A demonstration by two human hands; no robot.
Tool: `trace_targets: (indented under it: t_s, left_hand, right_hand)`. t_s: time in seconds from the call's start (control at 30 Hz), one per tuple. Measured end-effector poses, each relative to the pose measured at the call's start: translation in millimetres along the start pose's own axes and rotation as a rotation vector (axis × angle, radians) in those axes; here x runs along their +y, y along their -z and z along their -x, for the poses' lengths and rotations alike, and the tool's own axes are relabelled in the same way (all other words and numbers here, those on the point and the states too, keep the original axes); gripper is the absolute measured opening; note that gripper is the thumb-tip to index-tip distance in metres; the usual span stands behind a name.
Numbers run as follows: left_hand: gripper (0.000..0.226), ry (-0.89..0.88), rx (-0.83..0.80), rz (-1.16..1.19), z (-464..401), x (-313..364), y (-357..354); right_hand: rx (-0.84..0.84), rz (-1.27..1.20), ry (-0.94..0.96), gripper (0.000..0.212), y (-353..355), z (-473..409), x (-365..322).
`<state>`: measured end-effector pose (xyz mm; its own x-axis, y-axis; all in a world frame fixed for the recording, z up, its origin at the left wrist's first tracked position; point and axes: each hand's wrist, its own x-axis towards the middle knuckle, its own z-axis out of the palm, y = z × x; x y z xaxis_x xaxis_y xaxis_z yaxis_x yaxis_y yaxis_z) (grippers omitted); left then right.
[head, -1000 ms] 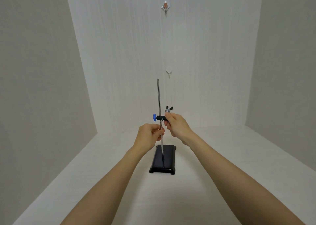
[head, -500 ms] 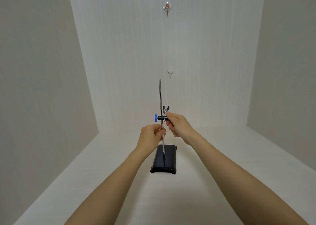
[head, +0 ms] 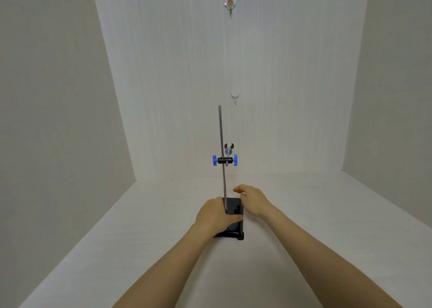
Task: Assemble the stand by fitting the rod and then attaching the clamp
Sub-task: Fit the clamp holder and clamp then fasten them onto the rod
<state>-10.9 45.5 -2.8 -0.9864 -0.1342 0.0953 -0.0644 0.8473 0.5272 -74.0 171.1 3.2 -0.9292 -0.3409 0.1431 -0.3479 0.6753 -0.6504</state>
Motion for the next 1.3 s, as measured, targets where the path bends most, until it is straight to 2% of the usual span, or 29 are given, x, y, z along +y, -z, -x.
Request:
trace_targets:
  t_s: [0.13, 0.3, 0.4, 0.5, 0.63, 0.77, 0.83, 1.0, 1.13, 1.3]
  left_hand:
    - [0.062, 0.004, -0.063, -0.057, -2, 0, -10]
    - [0.052, -0.022, -0.115, -0.018, -8, -7, -4]
    - [0.050, -0.050, -0.181, 0.052, -14, -16, 3]
    - [0.058, -0.047, -0.133, 0.044, -18, -25, 8]
    - [0.072, 0.000, 0.009, 0.033, -20, -38, 14]
    - [0.037, -0.051, 0.171, -0.054, -16, -46, 12]
    - [0.027, -0.087, 0.236, -0.122, -11, -49, 8]
    - [0.029, -0.204, 0.288, -0.246, -4, -57, -2]
    - [0.029, -0.223, 0.338, -0.265, -2, -59, -7]
    - [0.035, -0.227, 0.273, -0.322, -9, -59, -7]
  right_hand:
    - [-0.062, 0.248, 0.068, 0.052, -11, -6, 17]
    - [-0.141, 0.485, 0.159, 0.053, -16, -7, 30]
    - [-0.062, 0.558, 0.195, 0.047, -15, -5, 34]
    - [0.021, 0.635, 0.249, 0.037, -13, -2, 37]
    - [0.078, 0.634, 0.250, 0.025, -9, 5, 38]
    - [0.145, 0.618, 0.256, 0.030, -6, 11, 35]
    - [0.165, 0.600, 0.262, 0.030, -5, 14, 33]
    - [0.177, 0.554, 0.345, 0.033, -12, 23, 34]
    - [0.149, 0.557, 0.269, 0.036, -25, 26, 32]
    - [0.151, 0.508, 0.177, 0.032, -31, 20, 27]
